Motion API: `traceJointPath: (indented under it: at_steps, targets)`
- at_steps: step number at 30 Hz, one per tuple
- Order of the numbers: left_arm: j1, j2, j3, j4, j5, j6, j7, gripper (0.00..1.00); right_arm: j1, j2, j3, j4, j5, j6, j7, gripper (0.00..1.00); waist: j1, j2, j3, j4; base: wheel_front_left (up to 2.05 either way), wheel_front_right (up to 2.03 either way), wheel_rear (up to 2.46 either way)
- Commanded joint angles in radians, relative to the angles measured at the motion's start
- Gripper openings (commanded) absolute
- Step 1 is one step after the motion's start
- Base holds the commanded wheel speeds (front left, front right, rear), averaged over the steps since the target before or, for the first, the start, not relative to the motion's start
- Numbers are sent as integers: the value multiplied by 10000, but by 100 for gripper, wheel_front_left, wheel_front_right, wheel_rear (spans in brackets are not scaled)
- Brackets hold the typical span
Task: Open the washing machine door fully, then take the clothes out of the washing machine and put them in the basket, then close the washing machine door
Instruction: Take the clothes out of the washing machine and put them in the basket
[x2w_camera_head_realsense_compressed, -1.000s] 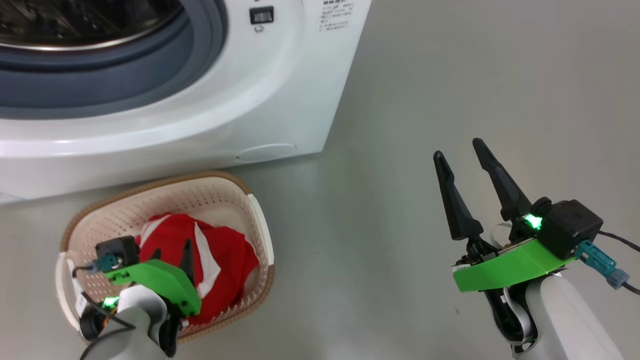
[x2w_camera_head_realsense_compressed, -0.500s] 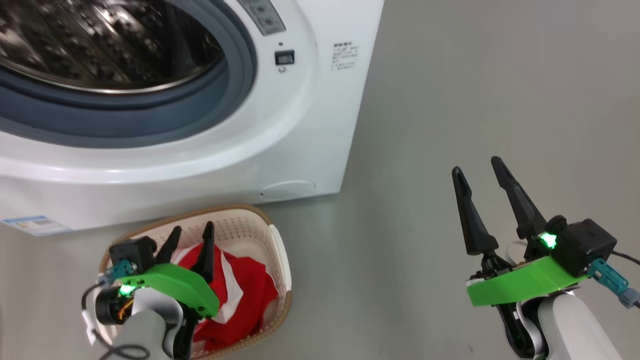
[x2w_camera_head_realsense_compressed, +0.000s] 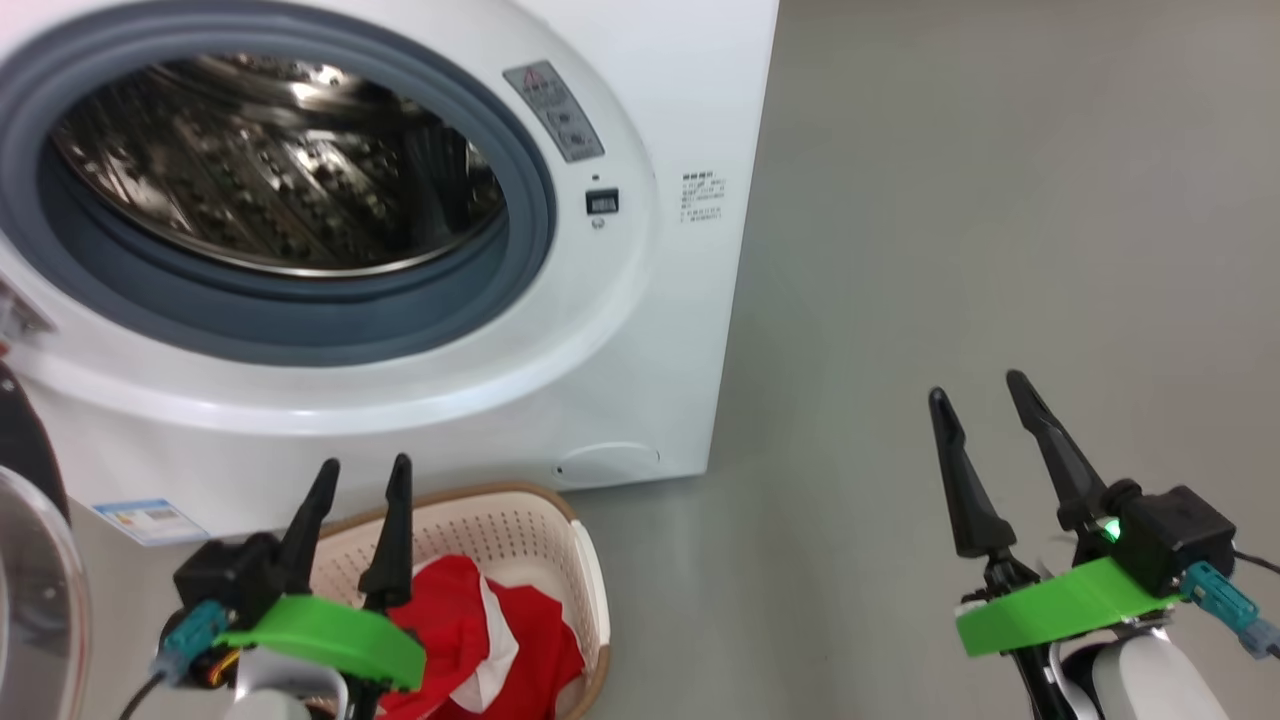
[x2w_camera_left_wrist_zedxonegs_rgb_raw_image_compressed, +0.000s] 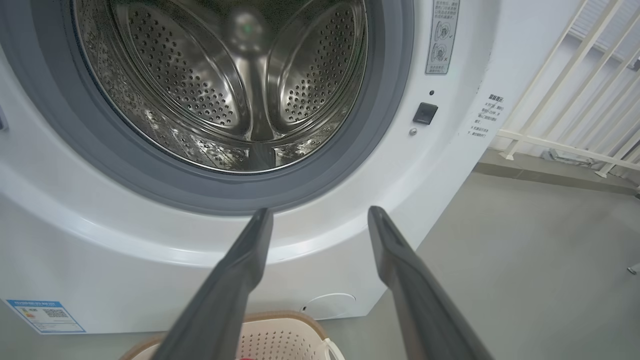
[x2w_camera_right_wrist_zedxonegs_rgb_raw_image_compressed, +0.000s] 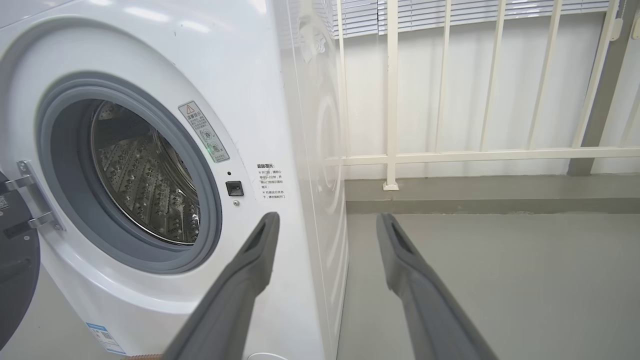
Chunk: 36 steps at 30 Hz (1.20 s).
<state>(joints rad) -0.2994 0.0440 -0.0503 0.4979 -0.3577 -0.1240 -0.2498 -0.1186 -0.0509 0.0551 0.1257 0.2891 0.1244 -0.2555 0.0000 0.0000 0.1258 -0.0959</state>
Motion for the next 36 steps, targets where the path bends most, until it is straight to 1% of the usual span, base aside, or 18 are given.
traceJointPath:
  at_steps: [1, 5, 9, 18, 27, 36]
  targets:
    - [207, 128, 425, -545, 254, 37, -119, 100, 31, -3, 135, -239, -149, 63, -63, 100, 0, 0, -452, 78, 0, 0, 0]
    - [808, 116, 816, -1432, 539, 165, -119, 100, 243, -14, 117, -260, -276, 63, -63, 100, 0, 0, -751, 66, 0, 0, 0]
    - [1310, 117, 1117, -2017, 378, 92, -119, 100, 348, -13, -95, -384, -356, 63, -63, 100, 0, 0, -896, 32, 0, 0, 0]
    - [2039, 278, 1520, -3029, 492, 14, -120, 100, 674, -10, -339, -446, -388, 63, -63, 100, 0, 0, -1247, 57, 0, 0, 0]
    - [2534, 378, 1601, -3074, 852, -3, -120, 100, 952, -7, -463, -460, -366, 63, -63, 100, 0, 0, -1738, 107, 0, 0, 0]
    - [2686, 403, 1647, -3093, 1019, 3, -120, 100, 1110, -68, -556, -422, -422, 63, -63, 100, 0, 0, -1872, 163, 0, 0, 0]
